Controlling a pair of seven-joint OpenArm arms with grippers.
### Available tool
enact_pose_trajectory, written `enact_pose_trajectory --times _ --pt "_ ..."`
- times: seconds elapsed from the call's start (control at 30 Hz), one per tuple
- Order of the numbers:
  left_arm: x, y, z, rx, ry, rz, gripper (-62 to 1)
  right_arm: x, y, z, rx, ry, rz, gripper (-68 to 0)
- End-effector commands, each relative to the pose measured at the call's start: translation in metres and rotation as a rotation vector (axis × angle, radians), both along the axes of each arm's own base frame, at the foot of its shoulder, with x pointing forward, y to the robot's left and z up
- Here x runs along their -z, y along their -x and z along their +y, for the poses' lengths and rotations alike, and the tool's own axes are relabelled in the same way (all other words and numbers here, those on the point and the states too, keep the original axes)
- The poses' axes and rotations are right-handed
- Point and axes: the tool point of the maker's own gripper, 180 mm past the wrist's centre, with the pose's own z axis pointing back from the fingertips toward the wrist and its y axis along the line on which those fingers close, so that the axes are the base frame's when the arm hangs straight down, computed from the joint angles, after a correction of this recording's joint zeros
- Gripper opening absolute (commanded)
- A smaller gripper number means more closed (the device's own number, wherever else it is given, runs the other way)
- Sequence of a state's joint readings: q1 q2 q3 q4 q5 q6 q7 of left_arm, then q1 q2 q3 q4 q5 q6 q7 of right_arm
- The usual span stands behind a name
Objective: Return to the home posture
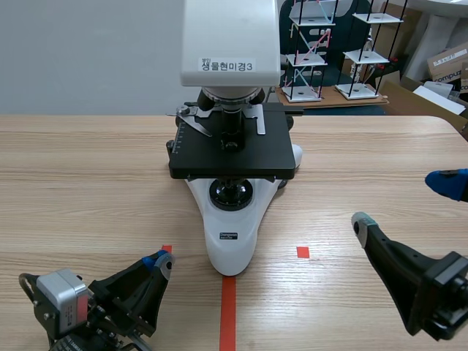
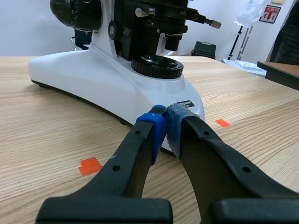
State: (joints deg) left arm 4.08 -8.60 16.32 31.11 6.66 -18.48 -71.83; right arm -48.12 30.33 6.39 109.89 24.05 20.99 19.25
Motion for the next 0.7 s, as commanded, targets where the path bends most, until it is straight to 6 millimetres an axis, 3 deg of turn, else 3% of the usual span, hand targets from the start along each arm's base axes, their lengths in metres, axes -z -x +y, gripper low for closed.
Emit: enact_pose_trajectory --times 0.0,0.27,0.5,0.67 --pt "-0.010 -0.005 -0.001 0.000 0.015 -0.038 -57.9 -0.012 -0.005 -0.001 -0.007 -0.006 -0.042 -3.5" --pt "-0.009 -0.006 0.002 -0.014 0.016 -0.029 -57.9 -0.012 -0.005 -0.001 -0.007 -0.006 -0.042 -3.5" --pt "-0.002 -0.009 0.017 -0.021 -0.015 0.011 -57.9 -0.012 -0.005 -0.001 -0.007 -0.006 -0.042 -3.5" --pt "-0.009 -0.005 0.023 0.026 -0.001 0.015 -57.9 -0.012 -0.005 -0.001 -0.007 -0.006 -0.042 -3.5"
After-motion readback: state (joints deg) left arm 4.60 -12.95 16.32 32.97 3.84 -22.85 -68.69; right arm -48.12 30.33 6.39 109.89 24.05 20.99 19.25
